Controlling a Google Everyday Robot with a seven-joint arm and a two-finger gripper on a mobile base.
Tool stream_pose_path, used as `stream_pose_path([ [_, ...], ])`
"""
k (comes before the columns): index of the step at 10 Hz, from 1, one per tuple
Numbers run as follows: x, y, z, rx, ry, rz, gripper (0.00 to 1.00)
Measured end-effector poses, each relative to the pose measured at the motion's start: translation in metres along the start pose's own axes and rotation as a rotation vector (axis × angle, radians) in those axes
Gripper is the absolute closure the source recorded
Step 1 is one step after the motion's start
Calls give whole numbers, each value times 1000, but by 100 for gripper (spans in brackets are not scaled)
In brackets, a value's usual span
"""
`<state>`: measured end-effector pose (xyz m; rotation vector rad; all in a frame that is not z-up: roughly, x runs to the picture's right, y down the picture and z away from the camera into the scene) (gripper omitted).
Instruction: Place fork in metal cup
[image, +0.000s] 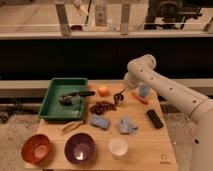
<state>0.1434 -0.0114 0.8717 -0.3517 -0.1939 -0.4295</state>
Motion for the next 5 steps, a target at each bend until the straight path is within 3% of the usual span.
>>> stream_pose_path([
  [5,7,6,26,-45,8,0,100],
])
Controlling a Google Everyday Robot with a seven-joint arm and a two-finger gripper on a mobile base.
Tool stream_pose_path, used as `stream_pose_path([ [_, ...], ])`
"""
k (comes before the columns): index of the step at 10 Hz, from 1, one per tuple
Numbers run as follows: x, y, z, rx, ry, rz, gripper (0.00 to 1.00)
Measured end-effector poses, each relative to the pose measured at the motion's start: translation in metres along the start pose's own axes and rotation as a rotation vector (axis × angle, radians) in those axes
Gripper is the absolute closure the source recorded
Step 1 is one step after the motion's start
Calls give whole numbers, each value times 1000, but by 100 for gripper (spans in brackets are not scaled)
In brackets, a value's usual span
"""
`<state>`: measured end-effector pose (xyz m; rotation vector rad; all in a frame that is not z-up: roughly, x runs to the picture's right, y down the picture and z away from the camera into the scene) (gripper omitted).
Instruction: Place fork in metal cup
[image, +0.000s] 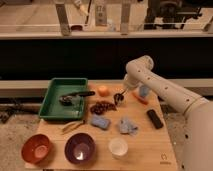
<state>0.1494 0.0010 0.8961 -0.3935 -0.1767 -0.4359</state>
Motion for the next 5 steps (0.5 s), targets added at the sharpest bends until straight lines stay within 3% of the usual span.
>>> stream_pose_path([
  [2,0,3,10,-19,4,-4,94],
  [5,-5,4,19,-38,10,-17,65],
])
